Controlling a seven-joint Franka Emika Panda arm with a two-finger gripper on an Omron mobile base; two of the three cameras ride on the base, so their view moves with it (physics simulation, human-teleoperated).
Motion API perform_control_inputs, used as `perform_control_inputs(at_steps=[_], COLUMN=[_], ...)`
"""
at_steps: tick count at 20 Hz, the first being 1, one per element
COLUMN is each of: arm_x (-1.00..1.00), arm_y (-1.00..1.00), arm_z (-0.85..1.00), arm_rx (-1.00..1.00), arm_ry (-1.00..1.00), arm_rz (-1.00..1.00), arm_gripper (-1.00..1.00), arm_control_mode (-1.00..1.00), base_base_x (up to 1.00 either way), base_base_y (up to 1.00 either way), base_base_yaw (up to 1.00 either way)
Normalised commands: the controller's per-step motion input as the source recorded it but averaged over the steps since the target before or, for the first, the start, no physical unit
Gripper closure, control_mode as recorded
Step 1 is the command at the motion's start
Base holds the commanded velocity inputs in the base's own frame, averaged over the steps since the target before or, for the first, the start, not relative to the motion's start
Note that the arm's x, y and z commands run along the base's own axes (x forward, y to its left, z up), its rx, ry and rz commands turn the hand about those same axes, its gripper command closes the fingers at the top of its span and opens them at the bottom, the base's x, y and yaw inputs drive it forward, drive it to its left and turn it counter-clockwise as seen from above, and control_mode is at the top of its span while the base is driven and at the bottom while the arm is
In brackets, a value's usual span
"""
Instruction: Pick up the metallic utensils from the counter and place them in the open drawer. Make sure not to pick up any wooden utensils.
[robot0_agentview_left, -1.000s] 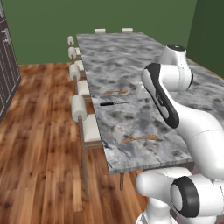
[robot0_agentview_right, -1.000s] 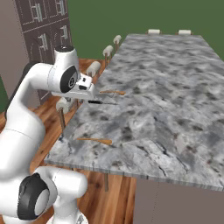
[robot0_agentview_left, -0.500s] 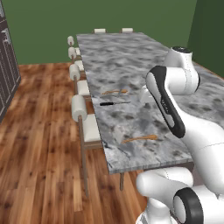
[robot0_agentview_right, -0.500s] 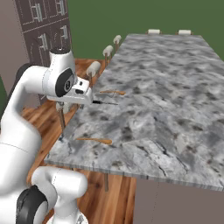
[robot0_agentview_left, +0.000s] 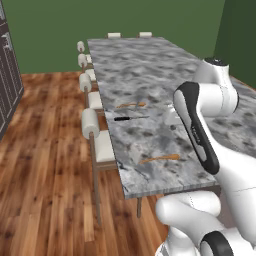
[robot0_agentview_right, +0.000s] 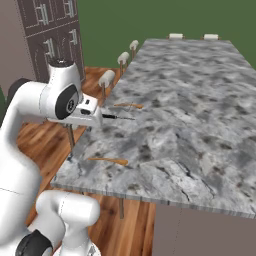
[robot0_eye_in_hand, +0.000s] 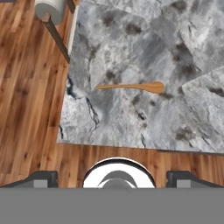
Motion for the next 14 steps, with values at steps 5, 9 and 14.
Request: perform_control_inputs(at_steps=[5, 9, 14], arm_x=[-0.33, -0.25, -0.20], arm_y=[0.00, 0.00, 0.00], arm_z=[0.00, 0.00, 0.00], arm_rx=[0.00, 0.00, 0.00], arm_ry=[0.00, 0.00, 0.00], arm_rz=[0.00, 0.00, 0.00], arm_gripper=[-1.00, -1.00, -1.00], arm_control_mode=[-1.00, -1.00, 1.00], base_base_x=[0.00, 0.00, -0.29], base_base_y=[0.00, 0.00, 0.04], base_base_yaw=[0.00, 0.00, 0.00])
